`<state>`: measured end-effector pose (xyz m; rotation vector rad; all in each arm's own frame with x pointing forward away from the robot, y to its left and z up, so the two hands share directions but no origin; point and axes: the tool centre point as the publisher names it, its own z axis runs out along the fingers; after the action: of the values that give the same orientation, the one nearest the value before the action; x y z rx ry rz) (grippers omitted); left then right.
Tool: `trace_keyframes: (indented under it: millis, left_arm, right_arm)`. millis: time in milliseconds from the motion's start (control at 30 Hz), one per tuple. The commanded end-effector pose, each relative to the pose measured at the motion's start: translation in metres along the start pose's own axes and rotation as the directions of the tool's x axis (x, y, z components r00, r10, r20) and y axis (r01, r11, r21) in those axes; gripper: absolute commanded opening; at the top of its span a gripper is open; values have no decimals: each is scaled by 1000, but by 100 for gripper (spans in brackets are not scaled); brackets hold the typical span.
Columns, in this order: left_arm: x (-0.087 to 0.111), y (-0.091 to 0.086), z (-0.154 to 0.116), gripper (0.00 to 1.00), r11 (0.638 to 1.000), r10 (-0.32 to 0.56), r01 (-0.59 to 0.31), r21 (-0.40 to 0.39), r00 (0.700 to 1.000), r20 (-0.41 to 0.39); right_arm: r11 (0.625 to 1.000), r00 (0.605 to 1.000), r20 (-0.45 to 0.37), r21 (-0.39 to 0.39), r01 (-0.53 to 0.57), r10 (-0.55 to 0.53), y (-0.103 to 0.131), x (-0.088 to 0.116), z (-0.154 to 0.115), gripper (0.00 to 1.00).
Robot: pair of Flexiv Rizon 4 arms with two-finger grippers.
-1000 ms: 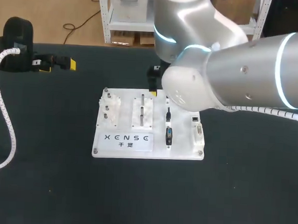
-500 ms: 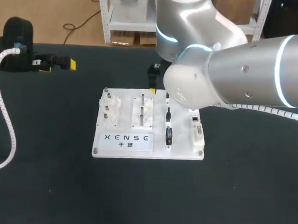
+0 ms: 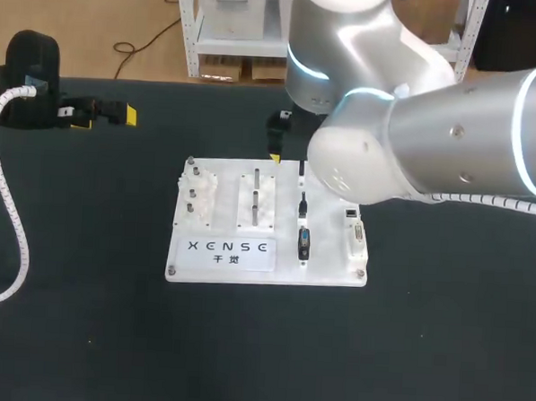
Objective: Insert the USB connector, Ethernet cable, and multi-pin plug into their matching sockets one by one.
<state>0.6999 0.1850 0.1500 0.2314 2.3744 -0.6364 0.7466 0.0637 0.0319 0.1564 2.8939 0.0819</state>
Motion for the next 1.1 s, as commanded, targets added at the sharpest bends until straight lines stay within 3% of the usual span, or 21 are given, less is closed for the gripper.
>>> trace_keyframes:
  millis: [33,1100]
  left_arm:
    - [0,0,0,100,1000,0,0,0,1000,0]
    - [0,0,0,100,1000,0,0,0,1000,0]
  right_arm:
    - [1000,1000,11,-2,-2,2,-2,3,-1,100]
    - [1000,1000,-2,2,-7,7,-2,2,0,100]
